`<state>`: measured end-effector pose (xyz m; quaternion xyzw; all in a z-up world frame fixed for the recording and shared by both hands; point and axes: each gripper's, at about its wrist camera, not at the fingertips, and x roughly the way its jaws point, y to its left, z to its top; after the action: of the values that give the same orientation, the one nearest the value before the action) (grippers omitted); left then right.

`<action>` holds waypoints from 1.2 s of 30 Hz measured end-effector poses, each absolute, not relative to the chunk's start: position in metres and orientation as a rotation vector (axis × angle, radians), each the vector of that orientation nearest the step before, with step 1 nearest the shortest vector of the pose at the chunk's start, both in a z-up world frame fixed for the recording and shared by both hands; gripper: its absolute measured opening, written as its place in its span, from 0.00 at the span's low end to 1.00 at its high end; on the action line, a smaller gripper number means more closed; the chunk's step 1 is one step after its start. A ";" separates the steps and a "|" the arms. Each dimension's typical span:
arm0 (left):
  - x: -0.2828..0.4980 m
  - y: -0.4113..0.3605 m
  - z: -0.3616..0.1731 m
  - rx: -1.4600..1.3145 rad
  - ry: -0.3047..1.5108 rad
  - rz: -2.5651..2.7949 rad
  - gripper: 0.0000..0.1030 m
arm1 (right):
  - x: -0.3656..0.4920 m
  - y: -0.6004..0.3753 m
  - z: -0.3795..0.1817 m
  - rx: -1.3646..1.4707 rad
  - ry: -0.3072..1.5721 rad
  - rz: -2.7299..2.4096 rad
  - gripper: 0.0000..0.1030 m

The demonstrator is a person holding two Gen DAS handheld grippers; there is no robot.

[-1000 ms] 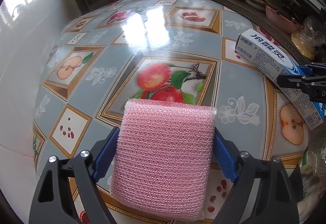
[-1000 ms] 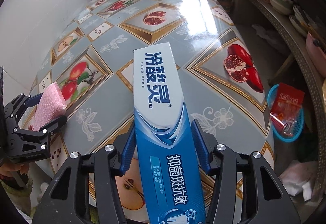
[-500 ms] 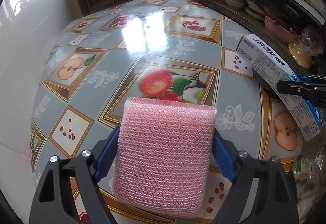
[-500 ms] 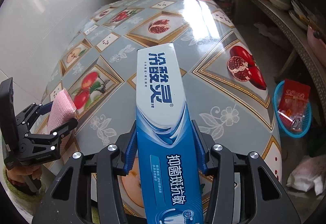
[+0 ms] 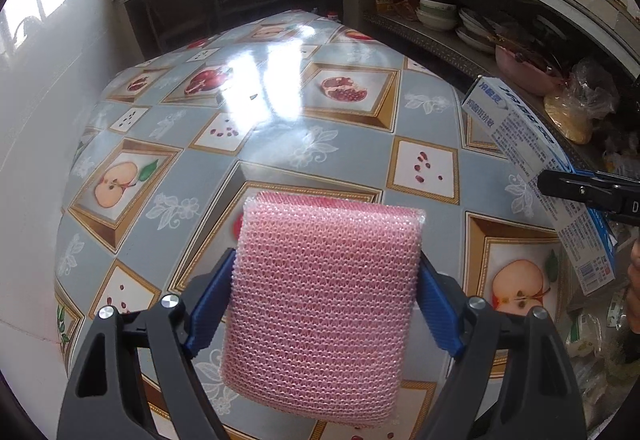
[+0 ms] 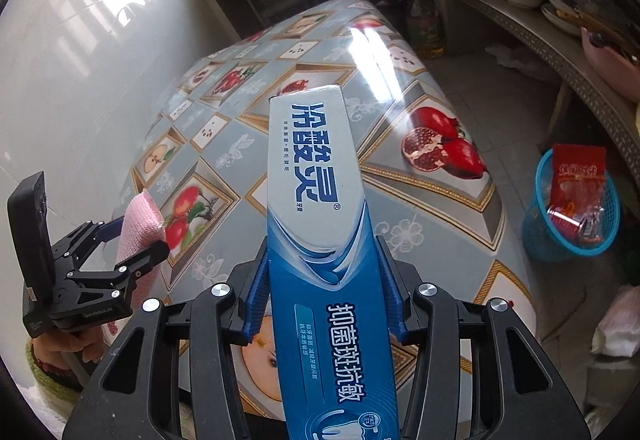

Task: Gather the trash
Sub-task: 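Carry the pink sponge and toothpaste box over the blue wastebasket with both tools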

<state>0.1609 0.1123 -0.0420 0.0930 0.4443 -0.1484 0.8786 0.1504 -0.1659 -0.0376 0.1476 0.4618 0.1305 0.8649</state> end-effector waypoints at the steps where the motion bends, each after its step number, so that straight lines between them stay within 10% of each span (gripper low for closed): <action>1: 0.163 0.107 -0.039 0.197 0.921 -0.319 0.79 | 0.148 -0.171 -0.036 0.320 0.958 0.269 0.44; 20: 0.223 -0.111 0.023 0.136 0.979 -0.821 0.79 | 0.075 -0.368 -0.068 0.613 0.853 -0.184 0.44; 36: 0.339 -0.364 -0.140 0.199 1.447 -0.748 0.80 | 0.052 -0.475 -0.184 0.825 0.987 -0.413 0.44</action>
<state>0.3387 -0.3642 -0.1403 0.0886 0.6451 -0.3333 0.6818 0.0521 -0.4747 -0.1839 0.3820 0.4567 -0.1911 0.7803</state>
